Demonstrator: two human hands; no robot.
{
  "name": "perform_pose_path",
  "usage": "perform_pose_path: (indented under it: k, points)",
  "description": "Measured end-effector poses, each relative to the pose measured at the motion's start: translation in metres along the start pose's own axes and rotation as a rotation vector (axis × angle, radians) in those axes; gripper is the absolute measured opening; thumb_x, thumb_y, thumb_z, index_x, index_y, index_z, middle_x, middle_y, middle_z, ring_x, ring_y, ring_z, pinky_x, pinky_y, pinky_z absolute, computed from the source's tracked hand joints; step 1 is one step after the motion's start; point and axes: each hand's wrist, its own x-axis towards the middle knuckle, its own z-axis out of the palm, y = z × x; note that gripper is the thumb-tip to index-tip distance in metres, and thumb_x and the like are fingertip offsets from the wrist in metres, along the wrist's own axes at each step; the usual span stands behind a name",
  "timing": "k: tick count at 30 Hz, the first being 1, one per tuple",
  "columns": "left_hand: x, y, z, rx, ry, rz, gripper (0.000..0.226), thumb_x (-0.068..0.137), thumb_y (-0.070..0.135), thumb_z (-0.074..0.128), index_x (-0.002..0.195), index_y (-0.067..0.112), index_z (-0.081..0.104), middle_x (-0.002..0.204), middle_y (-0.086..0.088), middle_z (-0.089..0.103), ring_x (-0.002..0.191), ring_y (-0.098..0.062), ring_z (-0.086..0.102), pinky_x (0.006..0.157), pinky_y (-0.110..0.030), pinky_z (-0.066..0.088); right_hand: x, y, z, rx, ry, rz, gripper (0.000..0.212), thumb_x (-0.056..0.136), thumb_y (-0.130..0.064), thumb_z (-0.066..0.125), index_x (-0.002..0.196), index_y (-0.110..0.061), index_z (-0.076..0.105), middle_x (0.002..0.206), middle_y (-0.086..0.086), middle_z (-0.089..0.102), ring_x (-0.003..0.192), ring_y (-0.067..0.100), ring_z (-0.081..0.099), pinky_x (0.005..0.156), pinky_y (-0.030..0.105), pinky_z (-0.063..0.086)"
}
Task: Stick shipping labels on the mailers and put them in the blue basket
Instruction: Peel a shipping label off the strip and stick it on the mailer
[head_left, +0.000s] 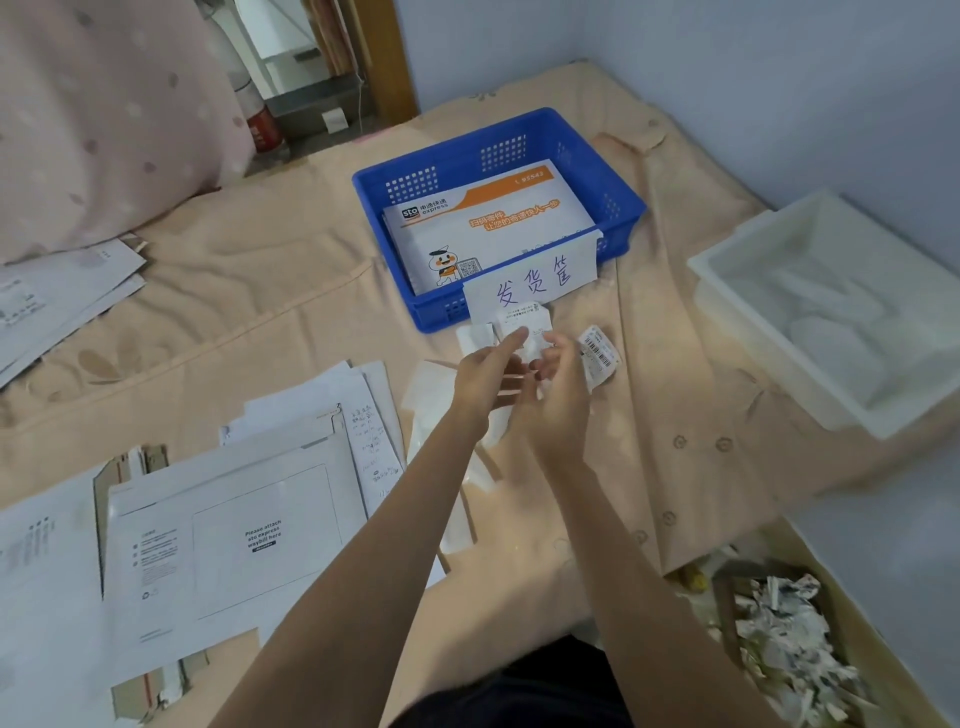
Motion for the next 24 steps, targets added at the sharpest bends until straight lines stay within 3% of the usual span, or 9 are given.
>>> perform_pose_path:
  k: [4,8,11,14,19,24]
  points:
    - [0.001,-0.002,-0.008,0.020,0.070,-0.011,0.023,0.086,0.029,0.066,0.095,0.008,0.061,0.085,-0.007,0.066,0.069,-0.019,0.064,0.052,-0.023,0.051,-0.002,0.000,0.005,-0.022,-0.121,-0.020,0.055,0.074,0.004,0.060,0.124,-0.012,0.047,0.093,-0.005,0.054,0.088,0.016,0.058,0.079,0.032,0.051]
    - [0.001,-0.005,-0.022,-0.012,0.086,0.013,0.013,0.088,0.020,0.064,0.091,0.007,0.061,0.083,-0.009,0.066,0.065,-0.021,0.064,0.051,-0.023,0.053,-0.002,0.000,0.010,0.085,-0.145,0.107,0.039,0.075,-0.013,0.066,0.111,-0.019,0.054,0.095,-0.005,0.060,0.090,0.012,0.059,0.080,0.027,0.050]
    - [0.002,-0.007,-0.028,-0.018,0.074,0.030,0.012,0.089,0.018,0.063,0.087,0.007,0.063,0.088,-0.014,0.068,0.070,-0.026,0.067,0.063,-0.030,0.060,0.002,-0.002,0.014,0.136,-0.157,0.170,0.017,0.084,-0.007,0.063,0.098,-0.017,0.062,0.098,-0.002,0.063,0.089,0.007,0.060,0.080,0.020,0.046]
    - [0.002,-0.007,-0.031,-0.027,0.073,0.037,0.012,0.090,0.015,0.060,0.090,0.005,0.066,0.086,-0.013,0.069,0.067,-0.024,0.068,0.063,-0.031,0.060,0.005,-0.001,0.019,0.156,-0.185,0.191,0.014,0.083,-0.008,0.067,0.092,-0.018,0.066,0.098,0.001,0.062,0.084,0.003,0.061,0.076,0.012,0.044]
    - [0.000,-0.006,-0.034,-0.043,0.070,0.033,0.014,0.090,0.018,0.062,0.087,0.005,0.065,0.073,-0.005,0.066,0.056,-0.017,0.067,0.054,-0.025,0.054,0.006,-0.001,0.024,0.131,-0.204,0.189,0.014,0.080,-0.018,0.074,0.090,-0.020,0.065,0.095,-0.006,0.058,0.083,0.005,0.060,0.079,0.018,0.049]
    - [0.003,-0.008,-0.040,-0.059,0.064,-0.001,0.018,0.090,0.019,0.063,0.097,0.004,0.067,0.082,-0.007,0.069,0.067,-0.023,0.070,0.065,-0.032,0.060,0.007,-0.002,0.026,0.179,-0.189,0.229,0.016,0.078,-0.015,0.076,0.089,-0.016,0.065,0.095,-0.003,0.060,0.086,0.006,0.060,0.076,0.009,0.045]
